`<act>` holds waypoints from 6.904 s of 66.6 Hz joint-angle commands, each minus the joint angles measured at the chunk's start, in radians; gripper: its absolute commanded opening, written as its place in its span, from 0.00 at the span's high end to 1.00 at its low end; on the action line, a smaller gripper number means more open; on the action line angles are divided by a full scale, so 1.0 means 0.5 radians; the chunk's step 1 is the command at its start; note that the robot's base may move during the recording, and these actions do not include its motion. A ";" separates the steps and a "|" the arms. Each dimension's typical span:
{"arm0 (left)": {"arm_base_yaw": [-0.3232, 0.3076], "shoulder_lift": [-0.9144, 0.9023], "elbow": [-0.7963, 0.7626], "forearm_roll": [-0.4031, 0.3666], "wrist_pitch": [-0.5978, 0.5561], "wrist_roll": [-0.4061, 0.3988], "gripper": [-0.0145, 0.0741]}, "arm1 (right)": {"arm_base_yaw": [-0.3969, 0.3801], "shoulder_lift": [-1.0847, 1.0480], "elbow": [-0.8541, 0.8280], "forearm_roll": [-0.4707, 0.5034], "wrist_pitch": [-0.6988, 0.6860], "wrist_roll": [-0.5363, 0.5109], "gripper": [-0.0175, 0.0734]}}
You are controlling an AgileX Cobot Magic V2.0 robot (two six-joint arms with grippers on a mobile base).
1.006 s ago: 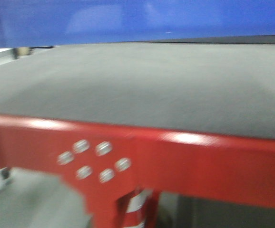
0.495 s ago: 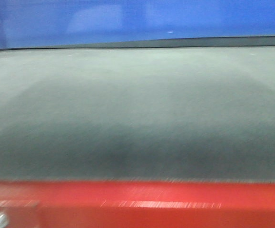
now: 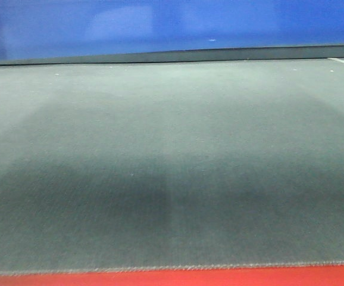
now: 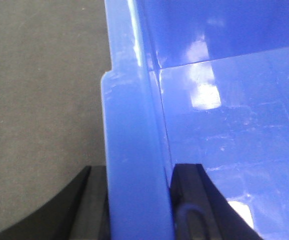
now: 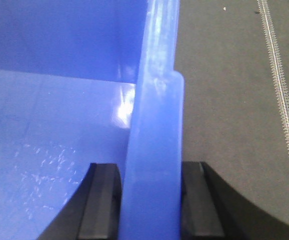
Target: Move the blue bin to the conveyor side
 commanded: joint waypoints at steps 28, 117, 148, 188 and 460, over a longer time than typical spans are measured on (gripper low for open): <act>-0.011 -0.033 -0.022 0.129 -0.121 0.036 0.85 | -0.002 -0.044 -0.033 -0.023 -0.206 -0.035 0.89; 0.152 -0.033 -0.139 0.061 -0.121 0.099 0.85 | -0.002 0.000 -0.041 0.205 -0.350 -0.035 0.89; 0.628 0.364 -0.154 -0.401 -0.327 0.320 0.85 | -0.002 0.558 -0.037 0.253 -0.661 -0.035 0.89; 0.628 0.956 -0.154 -0.401 -0.566 0.320 0.84 | -0.005 1.062 -0.037 0.253 -0.953 -0.035 0.88; 0.959 -2.590 3.336 -0.799 -2.507 0.703 0.86 | -0.005 -2.069 2.491 0.232 -1.927 -0.035 0.89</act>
